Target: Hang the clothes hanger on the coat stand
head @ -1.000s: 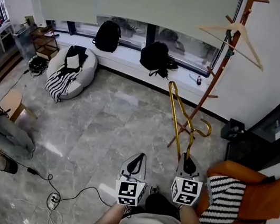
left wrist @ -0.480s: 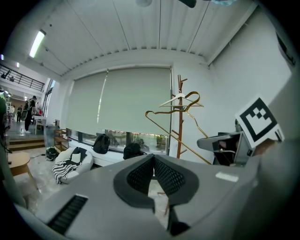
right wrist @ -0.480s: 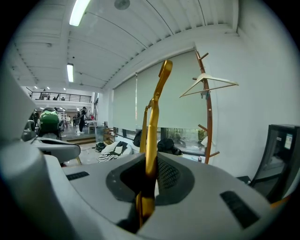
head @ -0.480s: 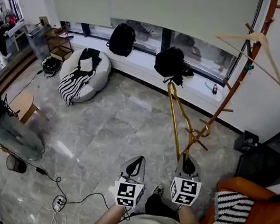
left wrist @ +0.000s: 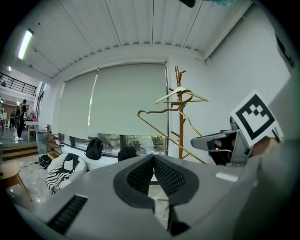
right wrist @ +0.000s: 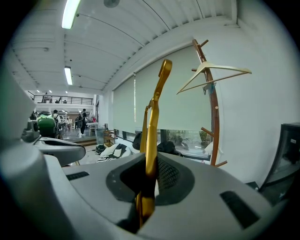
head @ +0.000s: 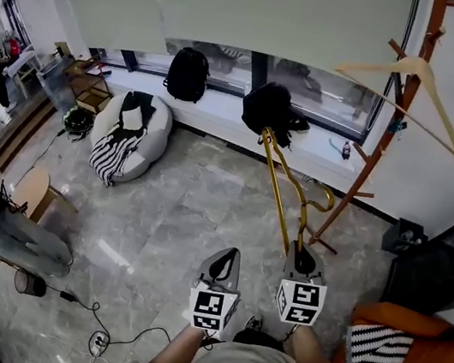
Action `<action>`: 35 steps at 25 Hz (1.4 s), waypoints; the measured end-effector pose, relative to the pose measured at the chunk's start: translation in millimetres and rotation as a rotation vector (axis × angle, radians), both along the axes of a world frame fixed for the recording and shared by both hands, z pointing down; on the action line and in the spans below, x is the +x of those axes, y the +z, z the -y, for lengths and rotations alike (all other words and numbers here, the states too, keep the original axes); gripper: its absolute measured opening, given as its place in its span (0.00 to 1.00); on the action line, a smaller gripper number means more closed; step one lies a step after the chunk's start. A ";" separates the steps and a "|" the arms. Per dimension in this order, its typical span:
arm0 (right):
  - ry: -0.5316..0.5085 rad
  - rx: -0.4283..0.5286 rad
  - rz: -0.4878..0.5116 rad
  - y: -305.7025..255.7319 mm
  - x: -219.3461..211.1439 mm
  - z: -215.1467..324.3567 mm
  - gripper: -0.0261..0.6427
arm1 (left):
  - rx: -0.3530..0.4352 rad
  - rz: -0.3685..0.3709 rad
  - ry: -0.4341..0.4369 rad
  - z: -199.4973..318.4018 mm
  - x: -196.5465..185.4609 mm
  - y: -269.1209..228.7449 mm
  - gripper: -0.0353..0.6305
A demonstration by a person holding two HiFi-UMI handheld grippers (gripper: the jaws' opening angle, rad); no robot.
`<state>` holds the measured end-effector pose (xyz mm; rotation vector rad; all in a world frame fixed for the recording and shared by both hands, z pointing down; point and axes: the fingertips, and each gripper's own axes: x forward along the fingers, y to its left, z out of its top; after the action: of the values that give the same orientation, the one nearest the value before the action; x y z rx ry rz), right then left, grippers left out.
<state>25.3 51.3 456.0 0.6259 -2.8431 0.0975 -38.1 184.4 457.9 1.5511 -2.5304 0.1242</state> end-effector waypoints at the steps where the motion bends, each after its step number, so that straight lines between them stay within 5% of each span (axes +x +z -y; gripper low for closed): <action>1: -0.003 -0.004 -0.002 2.0 -2.4 7.7 0.06 | -0.001 0.001 -0.003 7.3 -2.6 0.8 0.07; 12: -0.001 -0.038 -0.026 17.9 -30.6 53.5 0.06 | -0.043 0.008 -0.008 50.4 -37.6 6.1 0.07; 20: 0.043 -0.021 -0.057 30.8 -54.2 92.9 0.06 | -0.034 -0.019 0.073 106.9 -66.2 20.1 0.07; 35: 0.155 0.018 -0.094 7.5 -190.7 136.2 0.06 | 0.019 -0.015 0.195 170.0 -227.4 -3.2 0.07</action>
<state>-165.4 -84.8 463.5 0.8312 -2.7055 0.0668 -265.5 14.5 454.7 1.7965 -2.3704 0.1128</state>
